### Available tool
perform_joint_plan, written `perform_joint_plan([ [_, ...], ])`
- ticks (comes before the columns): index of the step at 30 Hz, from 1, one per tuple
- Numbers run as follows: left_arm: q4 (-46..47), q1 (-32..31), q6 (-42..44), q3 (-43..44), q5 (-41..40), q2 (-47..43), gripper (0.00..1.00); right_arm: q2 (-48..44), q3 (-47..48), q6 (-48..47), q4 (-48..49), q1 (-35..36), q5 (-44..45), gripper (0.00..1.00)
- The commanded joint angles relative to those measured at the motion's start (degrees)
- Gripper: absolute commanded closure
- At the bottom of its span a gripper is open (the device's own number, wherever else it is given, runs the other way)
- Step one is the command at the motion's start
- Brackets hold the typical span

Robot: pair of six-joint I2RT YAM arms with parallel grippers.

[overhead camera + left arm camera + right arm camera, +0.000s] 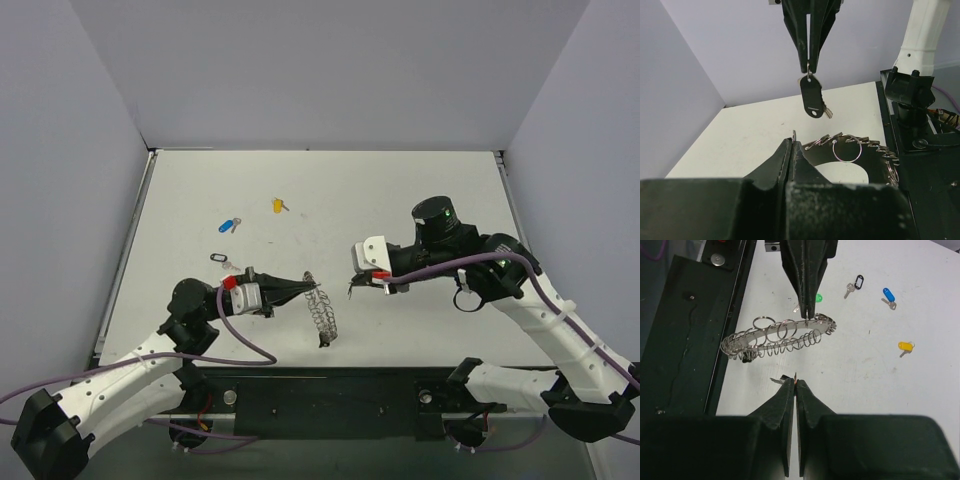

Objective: Put the keys on the keyring

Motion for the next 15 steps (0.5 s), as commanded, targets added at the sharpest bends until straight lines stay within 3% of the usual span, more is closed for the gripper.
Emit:
perform_joint_plan([
  [1, 12.0, -0.1, -3.7, -0.2, 0.2, -0.3, 1.0, 0.5, -2.7, 7.8, 12.5, 2.1, 3.4, 1.0],
  [9, 15.9, -0.1, -5.1, -2.2, -2.4, 0.0, 1.0, -0.3, -7.4, 1.1, 15.7, 2.7, 1.1, 1.0],
  [15, 2.6, -1.8, 6.1, -0.2, -0.5, -1.9, 1.0, -3.8, -12.1, -2.3, 16.0, 3.4, 1.1, 1.0],
])
